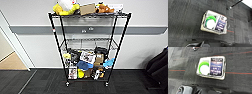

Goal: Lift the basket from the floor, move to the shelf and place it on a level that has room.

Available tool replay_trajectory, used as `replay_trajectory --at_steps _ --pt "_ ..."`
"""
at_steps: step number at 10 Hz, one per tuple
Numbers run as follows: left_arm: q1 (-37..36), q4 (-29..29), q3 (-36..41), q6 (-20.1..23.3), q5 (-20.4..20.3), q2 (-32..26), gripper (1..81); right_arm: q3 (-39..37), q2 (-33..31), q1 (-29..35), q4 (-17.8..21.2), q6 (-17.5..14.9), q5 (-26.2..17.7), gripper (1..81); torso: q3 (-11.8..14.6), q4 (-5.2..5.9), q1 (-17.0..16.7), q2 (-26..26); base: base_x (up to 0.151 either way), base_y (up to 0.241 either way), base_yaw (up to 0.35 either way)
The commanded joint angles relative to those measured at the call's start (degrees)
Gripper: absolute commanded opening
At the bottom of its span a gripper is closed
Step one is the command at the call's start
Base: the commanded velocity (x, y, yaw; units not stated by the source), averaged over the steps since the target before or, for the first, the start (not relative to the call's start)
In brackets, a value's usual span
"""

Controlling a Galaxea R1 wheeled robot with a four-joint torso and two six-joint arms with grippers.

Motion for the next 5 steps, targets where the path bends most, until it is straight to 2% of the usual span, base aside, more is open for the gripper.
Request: replay_trajectory --at_steps 1,5 --pt "-4.91 -0.08 0.20 -0.36 3.49 -0.96 81.1 0.24 -0.68 4.23 -0.03 0.29 -2.04 81.1 -5.16 0.00 3.56 -5.53 0.000 0.000 0.000" --pt "-6.84 -0.17 -1.04 -0.36 5.86 0.09 81.1 -0.28 -0.68 4.06 -0.03 0.29 -2.04 81.1 -12.29 0.00 8.44 -13.21 0.000 0.000 0.000"
